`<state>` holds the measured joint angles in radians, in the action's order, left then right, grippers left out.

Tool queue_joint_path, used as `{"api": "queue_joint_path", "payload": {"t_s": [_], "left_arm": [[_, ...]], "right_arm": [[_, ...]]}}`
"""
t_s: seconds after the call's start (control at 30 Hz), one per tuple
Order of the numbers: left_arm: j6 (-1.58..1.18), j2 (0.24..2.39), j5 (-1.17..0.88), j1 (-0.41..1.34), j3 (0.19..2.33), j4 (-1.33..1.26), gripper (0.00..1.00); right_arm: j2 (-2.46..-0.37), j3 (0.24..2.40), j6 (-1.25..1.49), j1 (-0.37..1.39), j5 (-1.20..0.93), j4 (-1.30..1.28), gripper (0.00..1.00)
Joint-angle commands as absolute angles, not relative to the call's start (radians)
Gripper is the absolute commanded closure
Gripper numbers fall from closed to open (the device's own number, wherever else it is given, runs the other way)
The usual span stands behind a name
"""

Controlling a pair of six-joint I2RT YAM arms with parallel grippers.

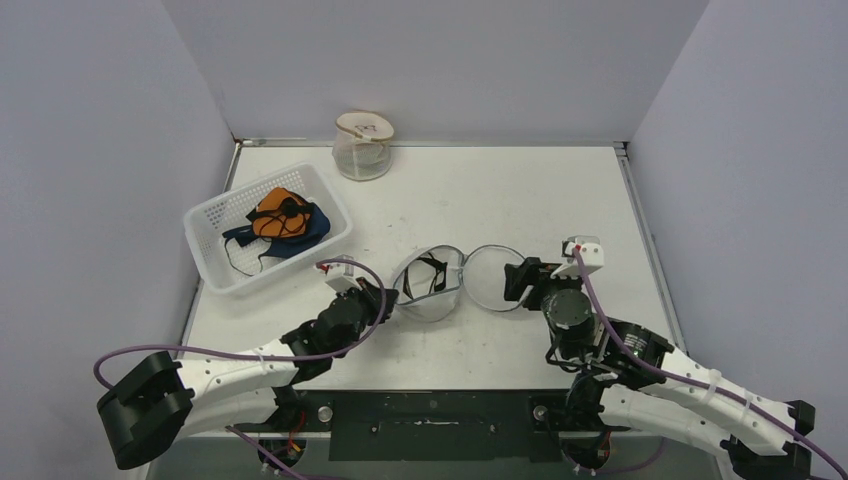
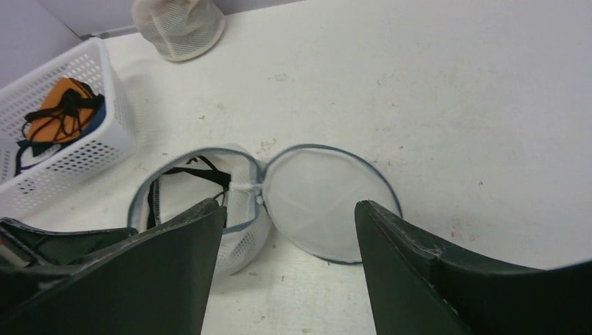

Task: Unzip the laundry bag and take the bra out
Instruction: Open the laundry bag at the center of the board.

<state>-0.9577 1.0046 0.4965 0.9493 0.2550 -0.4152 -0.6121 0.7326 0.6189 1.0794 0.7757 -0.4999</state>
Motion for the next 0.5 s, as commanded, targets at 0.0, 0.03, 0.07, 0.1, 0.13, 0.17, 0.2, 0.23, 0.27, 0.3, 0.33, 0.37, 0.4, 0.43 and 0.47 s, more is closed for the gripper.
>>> {"api": "queue_joint_path", "payload": {"t_s": [0.0, 0.03, 0.07, 0.1, 0.13, 0.17, 0.2, 0.23, 0.27, 0.3, 0.33, 0.37, 0.4, 0.43, 0.47], "left_arm": [[-0.953, 1.011, 0.454, 0.942, 0.305, -0.436, 1.00], [-0.953, 1.011, 0.450, 0.943, 0.309, -0.431, 1.00], [-0.953, 1.010, 0.446, 0.942, 0.313, -0.424, 1.00], [-0.953, 1.007, 0.443, 0.942, 0.317, -0.418, 1.00], [-0.953, 1.004, 0.441, 0.943, 0.321, -0.407, 1.00], [-0.953, 0.998, 0.436, 0.941, 0.325, -0.395, 1.00], [-0.953, 0.990, 0.432, 0.940, 0.328, -0.380, 1.00], [-0.951, 0.982, 0.427, 0.938, 0.332, -0.363, 1.00], [-0.951, 0.969, 0.423, 0.935, 0.336, -0.340, 1.00], [-0.951, 0.960, 0.418, 0.933, 0.340, -0.320, 1.00], [-0.950, 0.950, 0.416, 0.931, 0.344, -0.301, 1.00], [-0.948, 0.939, 0.413, 0.928, 0.348, -0.284, 1.00], [-0.946, 0.932, 0.407, 0.925, 0.350, -0.269, 1.00], [-0.943, 0.924, 0.403, 0.921, 0.352, -0.258, 1.00], [-0.941, 0.918, 0.400, 0.919, 0.353, -0.248, 1.00]], "right_arm": [[-0.658, 0.854, 0.551, 1.074, 0.709, -0.457, 0.30], [-0.677, 0.860, 0.527, 1.074, 0.651, -0.419, 0.30], [-0.699, 0.859, 0.509, 1.074, 0.594, -0.377, 0.30], [-0.725, 0.852, 0.502, 1.074, 0.525, -0.335, 0.31], [-0.760, 0.843, 0.501, 1.075, 0.494, -0.299, 0.31], [-0.797, 0.828, 0.504, 1.074, 0.477, -0.268, 0.32], [-0.833, 0.811, 0.509, 1.074, 0.468, -0.235, 0.32], [-0.870, 0.790, 0.511, 1.074, 0.456, -0.201, 0.33], [-0.905, 0.774, 0.515, 1.074, 0.445, -0.160, 0.34], [-0.941, 0.757, 0.518, 1.074, 0.440, -0.113, 0.35], [-0.973, 0.746, 0.516, 1.074, 0.430, -0.079, 0.37], [-1.007, 0.738, 0.512, 1.074, 0.427, -0.045, 0.39], [-1.039, 0.733, 0.507, 1.072, 0.430, -0.017, 0.41], [-1.069, 0.733, 0.496, 1.072, 0.432, 0.018, 0.43], [-1.101, 0.735, 0.478, 1.071, 0.431, 0.049, 0.44]]}}
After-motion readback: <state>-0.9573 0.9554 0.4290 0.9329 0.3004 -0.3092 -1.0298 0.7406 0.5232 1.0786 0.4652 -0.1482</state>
